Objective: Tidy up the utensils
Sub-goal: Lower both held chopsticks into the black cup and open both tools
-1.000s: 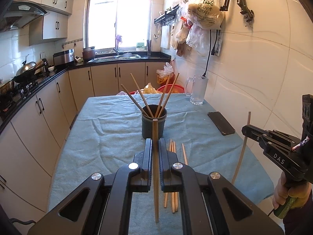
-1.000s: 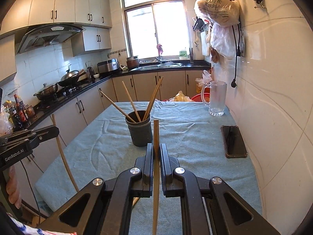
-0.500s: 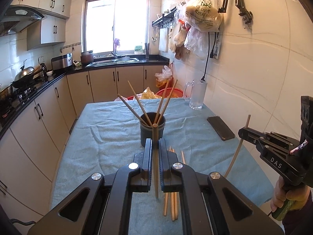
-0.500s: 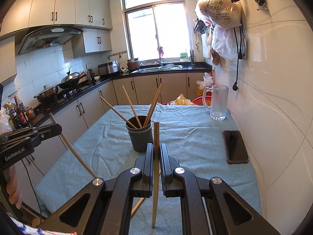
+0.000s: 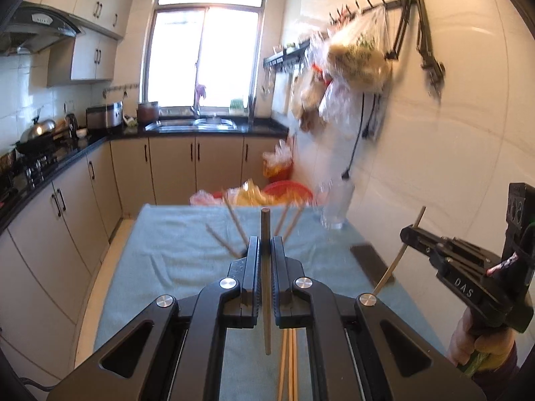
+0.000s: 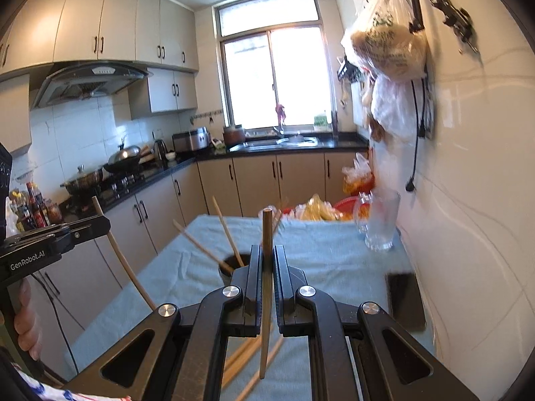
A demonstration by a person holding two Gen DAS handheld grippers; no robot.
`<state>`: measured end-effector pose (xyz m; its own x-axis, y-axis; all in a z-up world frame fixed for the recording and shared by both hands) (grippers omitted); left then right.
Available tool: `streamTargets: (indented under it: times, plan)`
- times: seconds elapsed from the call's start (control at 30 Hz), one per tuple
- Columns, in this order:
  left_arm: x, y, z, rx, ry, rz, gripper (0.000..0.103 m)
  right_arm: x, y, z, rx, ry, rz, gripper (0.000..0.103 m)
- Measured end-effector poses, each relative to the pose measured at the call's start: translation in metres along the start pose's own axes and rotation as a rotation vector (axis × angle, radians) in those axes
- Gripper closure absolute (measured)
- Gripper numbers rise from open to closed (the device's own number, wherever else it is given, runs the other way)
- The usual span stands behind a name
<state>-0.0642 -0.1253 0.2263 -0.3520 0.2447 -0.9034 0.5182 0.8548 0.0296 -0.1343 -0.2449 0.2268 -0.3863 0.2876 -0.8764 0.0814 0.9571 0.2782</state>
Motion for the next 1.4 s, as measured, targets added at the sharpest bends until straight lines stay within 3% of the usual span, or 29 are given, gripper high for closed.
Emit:
streamTargets:
  times: [0.17, 0.37, 0.53, 0.8, 1.03, 1.1, 1.17, 1.4]
  plan:
    - [-0.046, 0.013, 0.018, -0.017, -0.053, -0.029, 0.098, -0.045, 0.012, 0.024, -0.034, -0.047, 0.027, 0.097]
    - [-0.072, 0.030, 0.072, -0.022, -0.035, -0.108, 0.098, -0.078, 0.013, 0.071, -0.034, -0.079, 0.099, 0.097]
    - [-0.068, 0.042, 0.122, -0.037, 0.004, -0.141, 0.098, -0.079, -0.001, 0.116, -0.030, -0.053, 0.176, 0.097]
    - [-0.028, 0.051, 0.172, -0.035, 0.109, -0.171, 0.098, -0.039, -0.015, 0.168, -0.003, 0.062, 0.180, 0.096]
    - [-0.024, 0.052, 0.162, -0.051, 0.099, -0.147, 0.095, -0.017, -0.022, 0.189, -0.020, 0.128, 0.215, 0.094]
    - [-0.027, 0.053, 0.154, -0.057, 0.086, -0.145, 0.083, -0.016, -0.021, 0.189, -0.021, 0.132, 0.213, 0.085]
    - [-0.030, 0.056, 0.146, -0.066, 0.064, -0.153, 0.061, -0.019, -0.019, 0.185, -0.016, 0.118, 0.201, 0.072]
    - [-0.030, 0.062, 0.107, -0.091, 0.016, -0.165, 0.060, -0.028, -0.016, 0.157, -0.012, 0.080, 0.187, 0.063]
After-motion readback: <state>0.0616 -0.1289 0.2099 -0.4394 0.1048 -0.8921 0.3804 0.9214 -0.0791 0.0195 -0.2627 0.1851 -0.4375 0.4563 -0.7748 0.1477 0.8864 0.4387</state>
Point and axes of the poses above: each gripper's, at about its wrist camera, not at the fingertips, and z roughly the way its jaws point, y to its left, x to its underside, the point moved 9 cm from there along z, roughly the way its jaws point, and after that the axes turned 9 degrees about z, right-handed, at the moved point
